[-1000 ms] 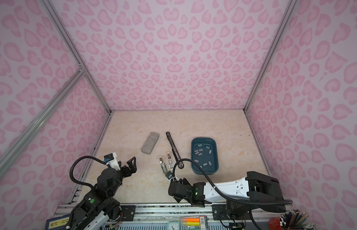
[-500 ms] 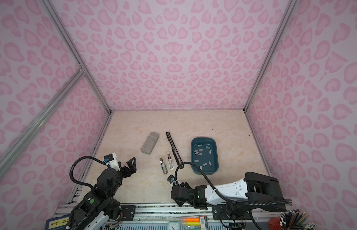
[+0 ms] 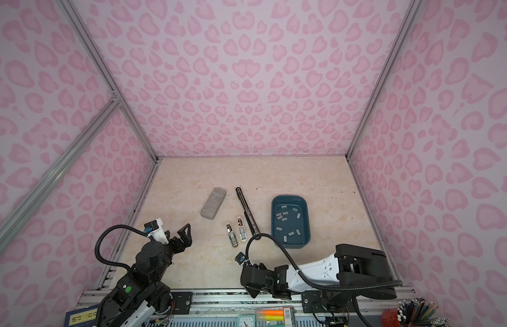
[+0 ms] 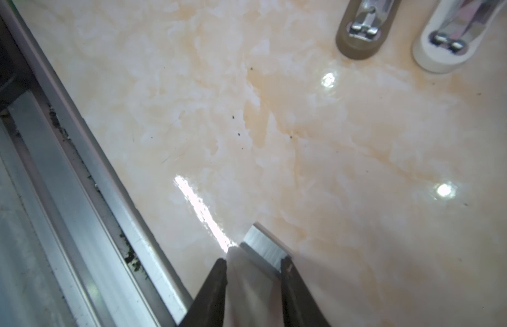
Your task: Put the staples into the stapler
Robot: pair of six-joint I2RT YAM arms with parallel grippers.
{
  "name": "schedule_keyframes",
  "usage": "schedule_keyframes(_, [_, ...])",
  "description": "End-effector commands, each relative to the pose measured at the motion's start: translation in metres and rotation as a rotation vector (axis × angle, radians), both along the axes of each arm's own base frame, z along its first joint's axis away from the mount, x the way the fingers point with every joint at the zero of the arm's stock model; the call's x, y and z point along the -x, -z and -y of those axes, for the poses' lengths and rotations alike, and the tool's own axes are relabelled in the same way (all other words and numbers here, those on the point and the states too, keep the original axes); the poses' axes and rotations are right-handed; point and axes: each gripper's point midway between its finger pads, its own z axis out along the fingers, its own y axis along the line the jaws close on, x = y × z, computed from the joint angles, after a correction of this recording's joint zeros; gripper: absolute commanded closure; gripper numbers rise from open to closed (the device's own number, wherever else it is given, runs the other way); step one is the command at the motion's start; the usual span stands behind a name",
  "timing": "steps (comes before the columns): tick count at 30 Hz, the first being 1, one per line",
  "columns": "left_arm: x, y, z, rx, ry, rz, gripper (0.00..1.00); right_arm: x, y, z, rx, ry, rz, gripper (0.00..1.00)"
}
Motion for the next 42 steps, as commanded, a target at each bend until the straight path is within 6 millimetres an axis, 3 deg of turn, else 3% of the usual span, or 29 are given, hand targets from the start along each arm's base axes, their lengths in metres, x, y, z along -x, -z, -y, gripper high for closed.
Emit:
schedule_keyframes(1, [0.001,0.001,-0.003,0.001,-0.016,-0.002,0.01,-0.012,0.004,0.009,0.059,0.068,0.052,0.66])
schedule_keyframes(7, [0.001,0.001,-0.003,0.004,-0.016,0.003,0.01,-0.034,0.006,0.031,0.160,0.192,0.145,0.64])
schedule_keyframes(16, [0.003,-0.001,-0.004,0.011,-0.014,0.014,0.01,-0.047,0.003,0.043,0.207,0.261,0.213,0.55])
schedule_keyframes(22, [0.003,-0.001,-0.004,0.013,-0.014,0.017,0.01,-0.059,0.008,0.056,0.217,0.329,0.192,0.62])
schedule_keyframes(33, [0.003,-0.002,-0.005,0.015,-0.017,0.022,0.01,-0.047,0.002,0.052,0.085,0.286,0.097,0.64])
schedule_keyframes(42, [0.004,-0.001,-0.005,0.016,-0.018,0.022,0.01,-0.047,0.004,0.056,0.077,0.296,0.094,0.65])
